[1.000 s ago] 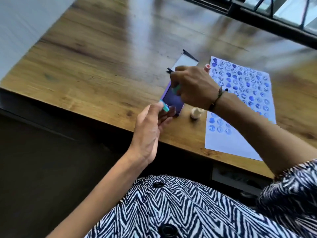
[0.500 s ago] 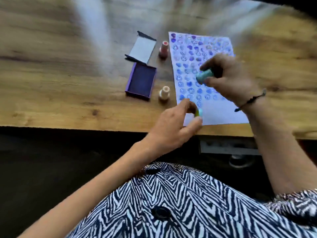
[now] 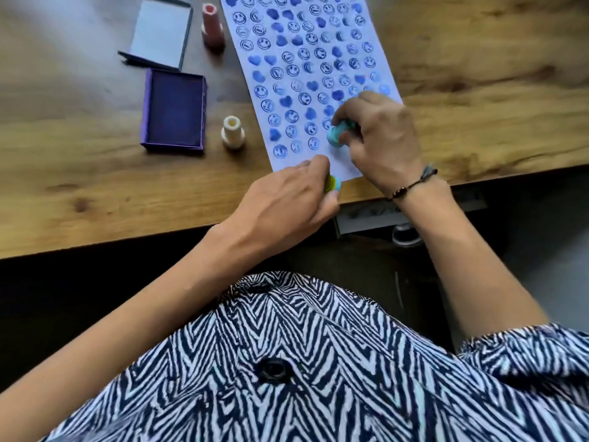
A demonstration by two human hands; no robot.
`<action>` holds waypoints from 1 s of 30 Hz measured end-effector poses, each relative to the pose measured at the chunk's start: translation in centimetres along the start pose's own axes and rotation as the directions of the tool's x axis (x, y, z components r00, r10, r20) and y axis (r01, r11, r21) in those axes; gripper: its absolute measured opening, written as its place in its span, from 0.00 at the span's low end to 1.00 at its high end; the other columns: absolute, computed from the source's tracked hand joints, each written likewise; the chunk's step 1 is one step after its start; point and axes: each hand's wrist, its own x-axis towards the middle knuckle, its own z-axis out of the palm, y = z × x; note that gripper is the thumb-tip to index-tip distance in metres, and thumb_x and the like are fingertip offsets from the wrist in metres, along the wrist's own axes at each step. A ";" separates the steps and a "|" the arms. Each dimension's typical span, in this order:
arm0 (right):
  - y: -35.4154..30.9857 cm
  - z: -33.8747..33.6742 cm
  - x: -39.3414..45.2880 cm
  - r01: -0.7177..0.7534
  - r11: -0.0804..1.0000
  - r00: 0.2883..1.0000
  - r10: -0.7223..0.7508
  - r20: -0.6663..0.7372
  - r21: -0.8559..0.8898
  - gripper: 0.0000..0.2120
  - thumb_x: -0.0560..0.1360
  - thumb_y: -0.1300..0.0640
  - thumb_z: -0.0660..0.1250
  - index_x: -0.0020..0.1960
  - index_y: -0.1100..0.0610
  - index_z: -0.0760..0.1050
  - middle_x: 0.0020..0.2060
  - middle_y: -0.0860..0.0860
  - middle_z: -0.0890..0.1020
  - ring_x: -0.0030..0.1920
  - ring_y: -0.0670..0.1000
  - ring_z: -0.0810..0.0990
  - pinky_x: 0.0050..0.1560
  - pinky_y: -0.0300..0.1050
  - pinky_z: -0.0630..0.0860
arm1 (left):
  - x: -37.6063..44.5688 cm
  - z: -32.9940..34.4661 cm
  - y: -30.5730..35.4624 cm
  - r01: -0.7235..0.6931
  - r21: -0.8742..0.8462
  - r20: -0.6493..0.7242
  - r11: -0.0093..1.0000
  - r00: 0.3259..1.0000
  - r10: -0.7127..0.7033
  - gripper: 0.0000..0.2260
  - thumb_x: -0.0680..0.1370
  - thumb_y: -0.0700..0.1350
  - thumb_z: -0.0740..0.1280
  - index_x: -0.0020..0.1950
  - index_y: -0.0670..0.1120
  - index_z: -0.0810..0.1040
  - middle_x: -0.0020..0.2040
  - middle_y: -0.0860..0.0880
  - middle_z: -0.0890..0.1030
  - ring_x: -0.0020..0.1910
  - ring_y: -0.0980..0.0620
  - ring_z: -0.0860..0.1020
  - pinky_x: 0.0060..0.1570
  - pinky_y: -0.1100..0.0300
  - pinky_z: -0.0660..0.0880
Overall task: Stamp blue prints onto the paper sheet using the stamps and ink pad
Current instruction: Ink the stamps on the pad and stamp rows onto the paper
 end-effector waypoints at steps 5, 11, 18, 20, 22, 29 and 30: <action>-0.2 0.7 0.4 0.083 0.992 0.996 -0.082 0.018 -0.100 0.07 0.66 0.69 0.62 0.43 0.64 0.76 0.40 0.64 0.79 0.44 0.64 0.77 0.39 0.51 0.74 | 0.1 -0.2 0.0 -0.002 -0.004 0.005 1.000 1.000 0.002 0.14 0.77 0.51 0.55 0.52 0.41 0.67 0.44 0.43 0.78 0.44 0.40 0.77 0.39 0.51 0.69; -0.6 0.9 0.6 0.135 0.978 0.989 -0.122 0.086 -0.162 0.07 0.67 0.70 0.62 0.44 0.65 0.74 0.43 0.64 0.77 0.43 0.65 0.77 0.36 0.48 0.68 | 0.1 -0.2 -0.1 0.005 0.001 0.000 1.000 1.000 -0.005 0.16 0.75 0.53 0.52 0.51 0.41 0.68 0.45 0.43 0.79 0.44 0.40 0.77 0.37 0.53 0.67; -0.6 1.0 0.7 0.168 0.975 0.979 -0.149 0.137 -0.143 0.07 0.66 0.71 0.60 0.42 0.64 0.71 0.41 0.63 0.75 0.39 0.64 0.75 0.33 0.53 0.74 | 0.4 -0.8 -0.2 0.033 -0.007 0.065 0.999 0.997 -0.032 0.14 0.77 0.51 0.55 0.52 0.41 0.67 0.41 0.45 0.76 0.43 0.39 0.76 0.37 0.52 0.67; -0.5 1.1 0.8 0.166 0.974 0.979 -0.144 0.144 -0.153 0.07 0.66 0.71 0.60 0.42 0.63 0.71 0.41 0.63 0.75 0.37 0.64 0.75 0.32 0.53 0.73 | 0.4 -0.9 -0.1 0.044 -0.001 0.085 0.999 0.995 -0.044 0.13 0.77 0.51 0.56 0.52 0.42 0.67 0.39 0.48 0.71 0.42 0.39 0.76 0.36 0.52 0.65; -0.5 1.0 0.8 0.170 0.973 0.976 -0.145 0.160 -0.156 0.07 0.66 0.71 0.60 0.43 0.63 0.70 0.41 0.62 0.74 0.36 0.64 0.75 0.32 0.53 0.73 | 0.5 -1.0 -0.1 0.048 0.007 0.095 0.999 0.994 -0.049 0.12 0.77 0.51 0.56 0.51 0.42 0.67 0.38 0.50 0.68 0.41 0.39 0.76 0.35 0.53 0.64; -0.2 0.9 0.8 0.174 0.977 0.972 -0.151 0.178 -0.122 0.08 0.66 0.70 0.59 0.43 0.62 0.71 0.41 0.62 0.74 0.33 0.65 0.74 0.31 0.52 0.71 | 0.7 -0.7 -0.4 0.021 0.014 0.060 1.000 0.998 -0.022 0.13 0.77 0.51 0.56 0.52 0.42 0.68 0.43 0.42 0.79 0.42 0.38 0.76 0.36 0.53 0.64; -0.2 0.9 0.9 0.176 0.979 0.972 -0.155 0.179 -0.107 0.08 0.66 0.70 0.59 0.43 0.61 0.71 0.40 0.62 0.74 0.33 0.65 0.74 0.32 0.52 0.72 | 0.7 -0.7 -0.4 0.015 0.016 0.054 1.000 0.998 -0.015 0.13 0.77 0.51 0.56 0.52 0.42 0.68 0.43 0.42 0.79 0.42 0.38 0.76 0.36 0.53 0.64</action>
